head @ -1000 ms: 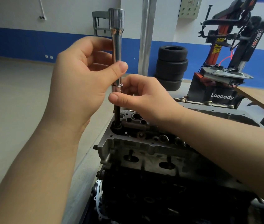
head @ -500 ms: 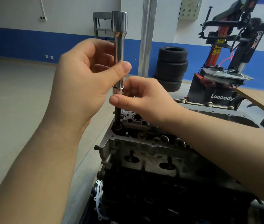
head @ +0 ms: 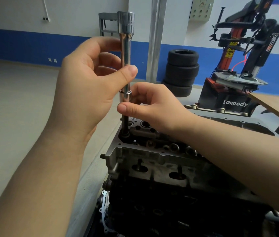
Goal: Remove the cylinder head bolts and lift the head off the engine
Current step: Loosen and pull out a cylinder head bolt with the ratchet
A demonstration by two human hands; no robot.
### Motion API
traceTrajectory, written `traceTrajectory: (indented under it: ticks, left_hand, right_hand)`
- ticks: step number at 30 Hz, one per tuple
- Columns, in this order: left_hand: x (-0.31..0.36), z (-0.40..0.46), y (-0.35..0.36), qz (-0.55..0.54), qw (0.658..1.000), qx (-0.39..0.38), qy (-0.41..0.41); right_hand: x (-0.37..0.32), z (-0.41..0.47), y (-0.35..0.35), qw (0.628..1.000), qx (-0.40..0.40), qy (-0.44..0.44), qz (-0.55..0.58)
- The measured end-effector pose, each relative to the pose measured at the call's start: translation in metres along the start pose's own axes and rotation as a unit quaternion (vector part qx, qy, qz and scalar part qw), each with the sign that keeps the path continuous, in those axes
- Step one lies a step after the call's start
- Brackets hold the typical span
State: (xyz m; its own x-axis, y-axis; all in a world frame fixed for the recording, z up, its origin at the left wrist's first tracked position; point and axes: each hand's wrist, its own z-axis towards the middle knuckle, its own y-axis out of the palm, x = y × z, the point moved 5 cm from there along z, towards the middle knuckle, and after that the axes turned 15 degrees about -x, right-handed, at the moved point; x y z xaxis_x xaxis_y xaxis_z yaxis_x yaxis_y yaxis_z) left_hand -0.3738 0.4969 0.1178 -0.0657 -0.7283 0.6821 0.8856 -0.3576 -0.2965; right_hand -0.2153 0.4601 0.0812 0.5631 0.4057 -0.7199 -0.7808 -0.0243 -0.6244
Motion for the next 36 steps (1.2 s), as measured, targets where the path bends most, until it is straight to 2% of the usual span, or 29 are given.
traceTrajectory:
  ticks: [5, 10, 14, 20, 24, 27, 32, 36]
  left_hand:
    - [0.001, 0.0003, 0.0054, -0.077, 0.996, -0.041, 0.005]
    - [0.0027, -0.0005, 0.0031, -0.033, 0.999, -0.024, 0.017]
    - [0.0025, 0.0002, 0.0013, -0.003, 1.0, -0.013, 0.007]
    - [0.0009, 0.0008, 0.0052, -0.061, 0.998, -0.033, -0.01]
    - [0.0013, 0.0005, 0.002, -0.006, 1.0, -0.016, -0.007]
    - [0.0009, 0.0, 0.0007, 0.023, 1.0, 0.007, -0.012]
    - [-0.0015, 0.0012, 0.0031, -0.032, 0.999, -0.008, -0.012]
    - [-0.0029, 0.0016, 0.0045, -0.019, 1.0, -0.015, 0.002]
  right_hand:
    - [0.0012, -0.0018, 0.0016, 0.999, -0.013, 0.006, 0.033]
    - [0.0013, -0.0019, 0.0037, 0.997, -0.025, 0.004, 0.071]
    - [0.0015, -0.0015, 0.0007, 0.999, -0.007, 0.011, 0.039]
    - [0.0009, -0.0023, -0.0004, 0.999, -0.021, 0.003, 0.027]
    - [0.0005, -0.0024, 0.002, 0.998, -0.033, 0.011, 0.051]
    - [-0.0002, -0.0011, 0.0001, 1.0, -0.011, 0.015, -0.003]
    - [-0.0017, -0.0023, -0.0014, 0.999, -0.012, 0.007, -0.043]
    - [0.0007, -0.0029, 0.0, 0.999, -0.039, 0.012, -0.02]
